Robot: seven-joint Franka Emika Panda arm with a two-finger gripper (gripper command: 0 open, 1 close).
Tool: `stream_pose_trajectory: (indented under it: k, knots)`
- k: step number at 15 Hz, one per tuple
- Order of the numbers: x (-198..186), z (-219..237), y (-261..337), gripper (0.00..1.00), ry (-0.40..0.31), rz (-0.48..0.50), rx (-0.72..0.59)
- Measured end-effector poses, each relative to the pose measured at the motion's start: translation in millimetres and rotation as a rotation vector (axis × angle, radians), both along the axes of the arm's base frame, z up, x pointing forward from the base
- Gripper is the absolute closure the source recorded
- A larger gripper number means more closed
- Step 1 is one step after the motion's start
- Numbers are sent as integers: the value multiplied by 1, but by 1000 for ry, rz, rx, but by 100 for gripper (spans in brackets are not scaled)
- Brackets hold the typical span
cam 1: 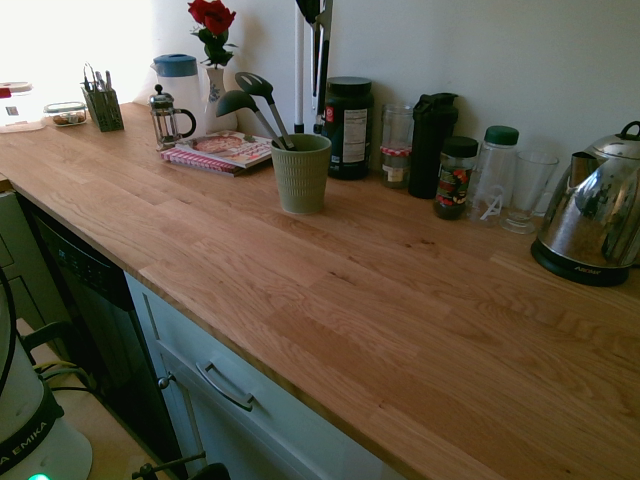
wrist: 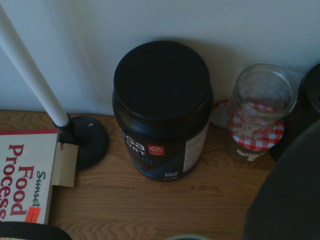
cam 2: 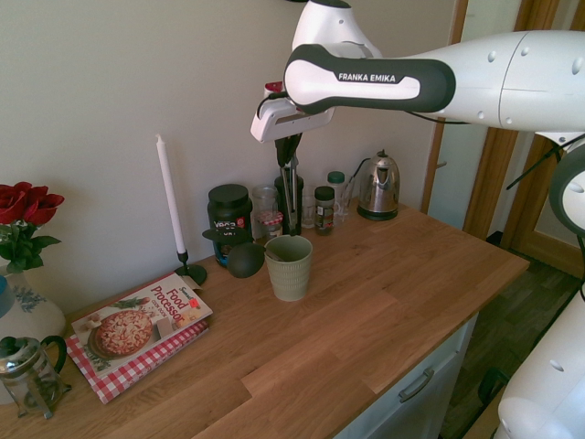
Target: Put the tongs back in the holder
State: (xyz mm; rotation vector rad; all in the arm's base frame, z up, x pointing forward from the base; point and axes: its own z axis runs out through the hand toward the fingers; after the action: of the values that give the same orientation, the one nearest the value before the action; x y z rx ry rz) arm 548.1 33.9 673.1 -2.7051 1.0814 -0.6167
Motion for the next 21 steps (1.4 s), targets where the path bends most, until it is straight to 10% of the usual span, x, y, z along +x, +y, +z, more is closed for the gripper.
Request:
stream_pose_trajectory:
  k: [13,14,21]
  knots:
    - [25,-92,-5,100,103,25,69]
    - [25,-97,-7,0,108,29,67]
    - [23,-128,-10,0,137,53,50]
